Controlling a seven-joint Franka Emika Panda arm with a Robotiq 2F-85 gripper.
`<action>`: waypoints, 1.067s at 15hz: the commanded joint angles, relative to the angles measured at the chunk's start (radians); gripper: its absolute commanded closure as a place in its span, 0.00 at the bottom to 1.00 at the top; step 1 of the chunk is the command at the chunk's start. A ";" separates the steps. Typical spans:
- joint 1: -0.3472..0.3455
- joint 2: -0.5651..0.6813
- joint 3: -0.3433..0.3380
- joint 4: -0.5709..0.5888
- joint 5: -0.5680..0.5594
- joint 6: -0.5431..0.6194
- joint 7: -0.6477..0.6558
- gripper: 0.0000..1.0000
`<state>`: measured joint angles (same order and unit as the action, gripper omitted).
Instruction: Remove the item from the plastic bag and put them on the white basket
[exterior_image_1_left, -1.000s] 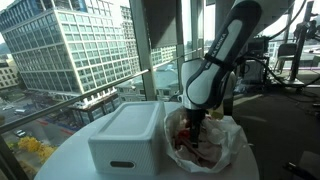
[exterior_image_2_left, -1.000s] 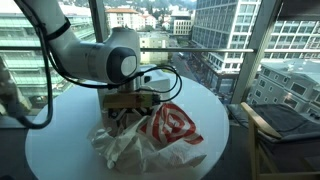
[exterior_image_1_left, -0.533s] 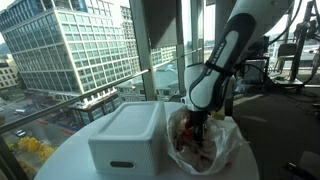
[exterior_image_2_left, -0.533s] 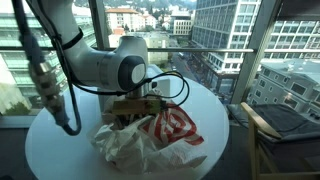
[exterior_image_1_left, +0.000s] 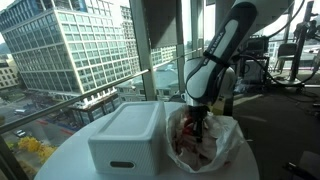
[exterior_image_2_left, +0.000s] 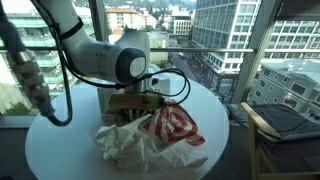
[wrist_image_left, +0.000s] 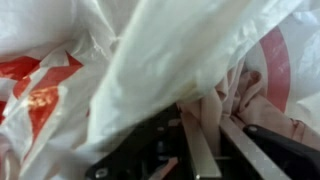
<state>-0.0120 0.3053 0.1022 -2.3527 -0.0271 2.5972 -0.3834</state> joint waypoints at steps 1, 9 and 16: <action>0.003 -0.147 0.029 0.002 0.058 -0.196 0.023 0.97; 0.104 -0.521 0.031 0.008 0.004 -0.295 0.027 0.97; 0.199 -0.525 0.106 0.199 -0.108 -0.139 0.104 0.95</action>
<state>0.1716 -0.3010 0.1758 -2.2514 -0.0648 2.3442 -0.3304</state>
